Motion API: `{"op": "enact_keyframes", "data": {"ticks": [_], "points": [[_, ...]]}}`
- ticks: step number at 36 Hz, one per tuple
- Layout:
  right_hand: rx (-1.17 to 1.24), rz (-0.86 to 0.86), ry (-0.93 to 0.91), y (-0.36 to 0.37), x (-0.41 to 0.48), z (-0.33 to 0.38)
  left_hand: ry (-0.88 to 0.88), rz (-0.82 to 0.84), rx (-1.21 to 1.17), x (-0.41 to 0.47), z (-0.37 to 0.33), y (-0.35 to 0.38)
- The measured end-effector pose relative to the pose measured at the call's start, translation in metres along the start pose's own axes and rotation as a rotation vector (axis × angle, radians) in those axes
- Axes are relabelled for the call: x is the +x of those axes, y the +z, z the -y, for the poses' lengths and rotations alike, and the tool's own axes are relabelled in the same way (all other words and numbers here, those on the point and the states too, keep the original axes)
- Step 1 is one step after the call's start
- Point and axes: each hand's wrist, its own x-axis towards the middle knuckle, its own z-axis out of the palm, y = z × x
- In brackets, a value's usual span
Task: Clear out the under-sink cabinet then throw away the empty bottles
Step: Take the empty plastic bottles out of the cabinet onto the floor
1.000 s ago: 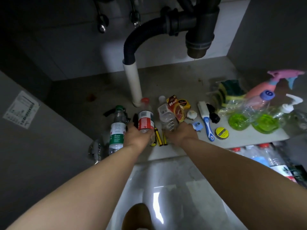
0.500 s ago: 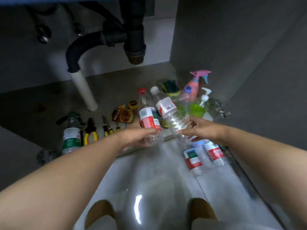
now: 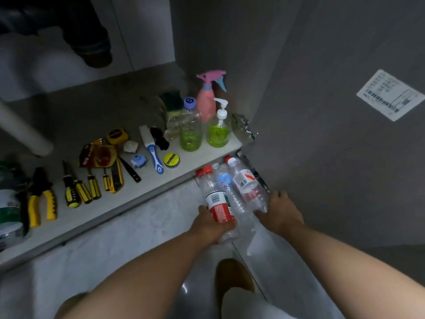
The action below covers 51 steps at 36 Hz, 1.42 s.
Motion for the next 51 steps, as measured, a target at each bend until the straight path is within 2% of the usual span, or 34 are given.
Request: {"op": "enact_keyframes", "data": {"ticks": [10, 18, 22, 26, 35, 41, 46, 51], "points": [[-0.01, -0.19, 0.052, 0.037, 0.02, 0.023, 0.04, -0.14, 0.021, 0.046, 0.017, 0.026], [0.019, -0.372, -0.035, 0.069, 0.025, 0.027, 0.131, -0.225, 0.018, 0.066, 0.013, 0.037], [0.045, -0.391, -0.084, 0.075, 0.026, 0.016, 0.12, -0.217, 0.037, 0.07, 0.015, 0.039], [0.04, -0.371, -0.145, 0.077, 0.022, 0.008, 0.064, -0.252, 0.162, 0.073, 0.017, 0.041], [0.208, -0.372, -0.15, 0.074, 0.021, 0.014, 0.009, -0.284, 0.316, 0.077, 0.013, 0.046], [0.194, -0.424, -0.16, 0.075, 0.024, 0.013, -0.017, -0.227, 0.236, 0.079, 0.011, 0.051], [0.15, -0.481, -0.213, 0.072, 0.022, 0.013, -0.028, -0.242, 0.25, 0.079, 0.01, 0.05], [0.133, -0.5, -0.278, 0.063, 0.021, 0.015, 0.02, -0.198, 0.227, 0.079, 0.014, 0.043]]}}
